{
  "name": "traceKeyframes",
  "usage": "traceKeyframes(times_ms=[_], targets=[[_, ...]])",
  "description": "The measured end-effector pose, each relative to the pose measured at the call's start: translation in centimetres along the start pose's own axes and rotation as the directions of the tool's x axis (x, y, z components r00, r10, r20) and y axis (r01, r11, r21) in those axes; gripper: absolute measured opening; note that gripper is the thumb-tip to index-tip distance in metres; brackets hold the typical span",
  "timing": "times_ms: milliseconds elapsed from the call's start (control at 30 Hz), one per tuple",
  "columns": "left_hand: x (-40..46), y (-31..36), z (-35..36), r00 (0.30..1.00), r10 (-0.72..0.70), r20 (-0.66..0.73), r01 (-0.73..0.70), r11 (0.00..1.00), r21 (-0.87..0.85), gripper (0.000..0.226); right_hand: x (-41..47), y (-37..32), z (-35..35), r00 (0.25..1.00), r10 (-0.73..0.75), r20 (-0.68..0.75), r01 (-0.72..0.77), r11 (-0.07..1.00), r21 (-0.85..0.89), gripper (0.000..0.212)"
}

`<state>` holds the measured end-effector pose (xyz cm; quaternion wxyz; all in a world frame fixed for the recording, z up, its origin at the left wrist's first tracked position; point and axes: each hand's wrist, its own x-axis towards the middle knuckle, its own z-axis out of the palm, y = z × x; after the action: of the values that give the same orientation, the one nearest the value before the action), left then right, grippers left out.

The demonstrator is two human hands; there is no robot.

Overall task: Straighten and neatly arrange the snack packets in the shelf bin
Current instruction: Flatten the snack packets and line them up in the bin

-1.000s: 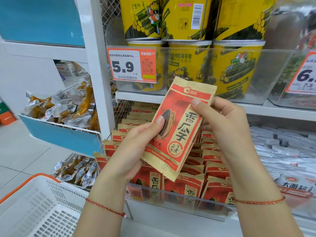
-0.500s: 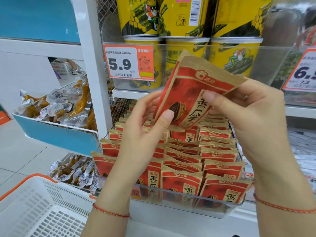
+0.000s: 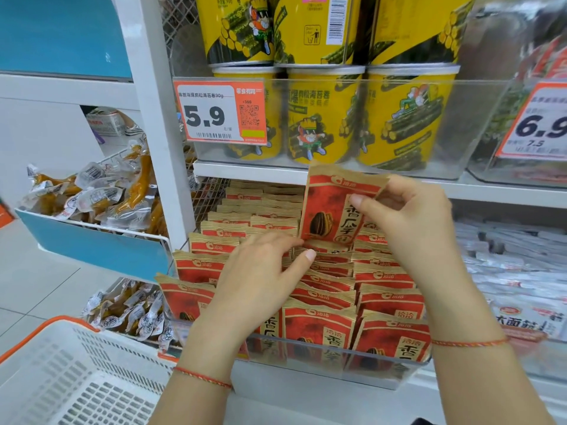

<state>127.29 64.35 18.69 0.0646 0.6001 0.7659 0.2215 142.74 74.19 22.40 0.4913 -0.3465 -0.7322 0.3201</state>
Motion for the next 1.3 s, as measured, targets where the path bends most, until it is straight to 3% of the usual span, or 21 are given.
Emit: traceKeyframes(times_ms=[133,267,467,600,933,1200,1300], targets=[[0.0,-0.1,0.1,1.0,0.001,-0.007,-0.001,1.0,0.019,0.047,0.2,1.7,1.1,0.988,0.143,0.049,-0.127,0.961,-0.247,0.008],[-0.1,-0.1,0.2,1.0,-0.005,-0.002,0.005,1.0,0.022,0.047,0.2,1.7,1.0,0.967,0.243,0.083,-0.196,0.908,-0.369,0.035],[0.1,-0.1,0.2,1.0,0.005,-0.003,-0.005,0.999,0.032,0.046,-0.6,-0.7,-0.5,0.923,0.224,0.311,0.018,0.786,-0.619,0.055],[0.1,-0.1,0.3,1.0,0.011,0.003,-0.012,0.999,0.034,0.044,-1.0,-0.7,0.6,0.857,0.246,0.452,0.116,0.764,-0.635,0.055],[-0.1,0.1,0.2,1.0,0.013,-0.003,-0.013,0.999,0.038,0.043,-0.7,-0.3,1.1,0.858,0.298,0.418,0.141,0.647,-0.749,0.046],[0.0,0.3,0.0,0.997,0.054,-0.052,-0.056,0.997,-0.045,0.03,-0.2,0.9,1.3,0.847,0.343,0.405,0.089,0.66,-0.746,0.044],[0.5,0.3,0.1,0.998,0.069,0.008,-0.069,0.996,-0.062,0.028,-0.1,1.5,1.4,0.845,0.339,0.413,0.08,0.684,-0.725,0.043]])
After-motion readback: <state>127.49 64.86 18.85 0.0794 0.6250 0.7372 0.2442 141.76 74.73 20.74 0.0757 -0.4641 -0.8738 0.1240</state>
